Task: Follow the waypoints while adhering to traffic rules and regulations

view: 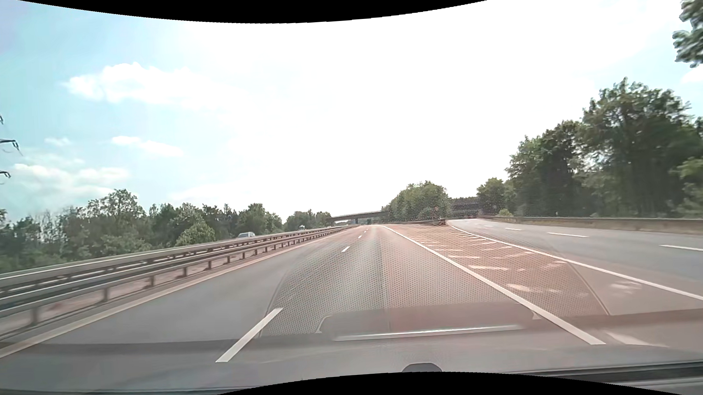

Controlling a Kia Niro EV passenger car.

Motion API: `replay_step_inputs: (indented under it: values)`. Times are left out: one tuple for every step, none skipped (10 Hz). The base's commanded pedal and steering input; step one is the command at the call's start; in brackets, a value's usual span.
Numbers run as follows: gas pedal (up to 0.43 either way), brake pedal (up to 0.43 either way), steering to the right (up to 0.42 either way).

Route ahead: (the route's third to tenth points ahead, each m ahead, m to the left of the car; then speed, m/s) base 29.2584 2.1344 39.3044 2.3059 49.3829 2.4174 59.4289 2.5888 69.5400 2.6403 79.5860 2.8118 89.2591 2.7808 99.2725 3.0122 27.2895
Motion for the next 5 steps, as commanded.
replay_step_inputs:
  values:
    - [0.157, 0.000, -0.004]
    - [0.157, 0.000, -0.004]
    - [0.157, 0.000, -0.004]
    - [0.157, 0.000, -0.005]
    - [0.157, 0.000, -0.005]
